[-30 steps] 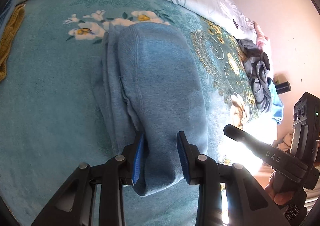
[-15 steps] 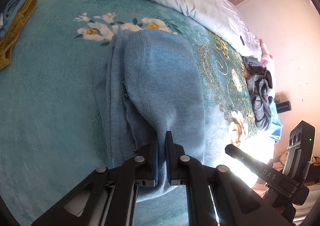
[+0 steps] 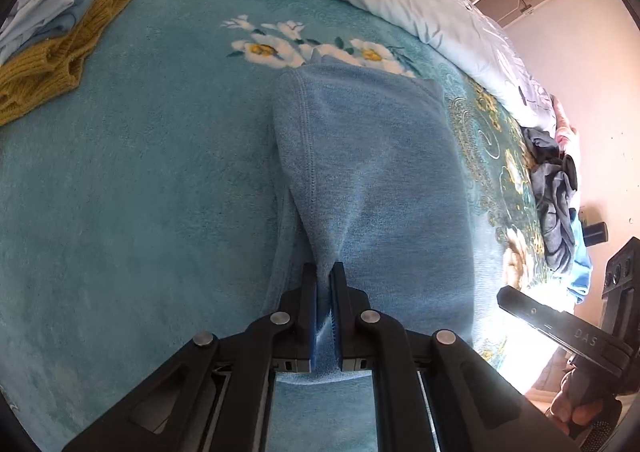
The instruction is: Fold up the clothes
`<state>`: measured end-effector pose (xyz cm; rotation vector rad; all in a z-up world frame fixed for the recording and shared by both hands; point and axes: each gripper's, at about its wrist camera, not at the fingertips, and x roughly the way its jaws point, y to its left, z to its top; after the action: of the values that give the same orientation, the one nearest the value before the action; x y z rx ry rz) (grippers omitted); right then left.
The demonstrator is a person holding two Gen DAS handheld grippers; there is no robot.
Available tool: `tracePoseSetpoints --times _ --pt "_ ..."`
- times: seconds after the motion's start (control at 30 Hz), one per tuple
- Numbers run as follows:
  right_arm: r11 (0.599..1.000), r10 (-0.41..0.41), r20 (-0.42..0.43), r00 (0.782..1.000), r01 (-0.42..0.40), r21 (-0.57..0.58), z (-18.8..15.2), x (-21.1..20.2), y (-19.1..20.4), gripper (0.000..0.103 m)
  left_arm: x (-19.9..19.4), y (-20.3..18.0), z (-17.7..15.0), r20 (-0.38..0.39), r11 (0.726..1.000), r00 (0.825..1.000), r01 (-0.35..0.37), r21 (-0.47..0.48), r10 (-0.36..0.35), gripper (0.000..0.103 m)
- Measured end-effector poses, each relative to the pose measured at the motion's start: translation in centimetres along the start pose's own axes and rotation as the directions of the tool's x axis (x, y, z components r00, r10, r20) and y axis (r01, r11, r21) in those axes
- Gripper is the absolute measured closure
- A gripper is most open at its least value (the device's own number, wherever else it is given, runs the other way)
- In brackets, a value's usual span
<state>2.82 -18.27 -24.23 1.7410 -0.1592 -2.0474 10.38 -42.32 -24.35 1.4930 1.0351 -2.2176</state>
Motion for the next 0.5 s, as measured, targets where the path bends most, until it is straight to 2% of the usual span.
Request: tracePoseSetpoints --times 0.2,0.27,0.33,0.4,0.43,0.5 --pt "0.998 0.053 -0.024 0.998 -0.054 -0.038 -0.6 0.4 0.7 0.068 -1.1 -1.3 0.4 -0.005 0.998 1.000 0.012 0.059 -0.011 0.092" --pt "0.997 0.068 -0.030 0.997 -0.069 -0.028 -0.6 0.6 0.9 0.066 -1.7 -1.6 0.6 -0.012 0.998 1.000 0.016 0.059 -0.015 0.083" --pt "0.996 0.091 -0.030 0.995 -0.091 -0.010 -0.7 0.7 0.8 0.063 -2.4 -1.8 1.0 -0.006 0.998 1.000 0.028 0.061 -0.028 0.060" --pt "0.995 0.102 -0.023 0.995 -0.102 0.006 -1.1 0.8 0.6 0.054 -3.1 -1.9 1.8 0.024 0.996 0.999 0.028 0.085 -0.031 0.046" --pt "0.994 0.107 -0.017 0.994 -0.107 0.016 -1.3 1.0 0.5 0.048 -3.2 -1.9 2.6 0.039 0.994 0.999 0.012 0.113 -0.016 0.039" --pt "0.990 0.132 -0.012 0.991 -0.132 0.039 -1.8 1.4 0.2 0.042 -2.3 -2.1 4.6 0.037 0.984 0.999 -0.013 0.176 0.007 0.036"
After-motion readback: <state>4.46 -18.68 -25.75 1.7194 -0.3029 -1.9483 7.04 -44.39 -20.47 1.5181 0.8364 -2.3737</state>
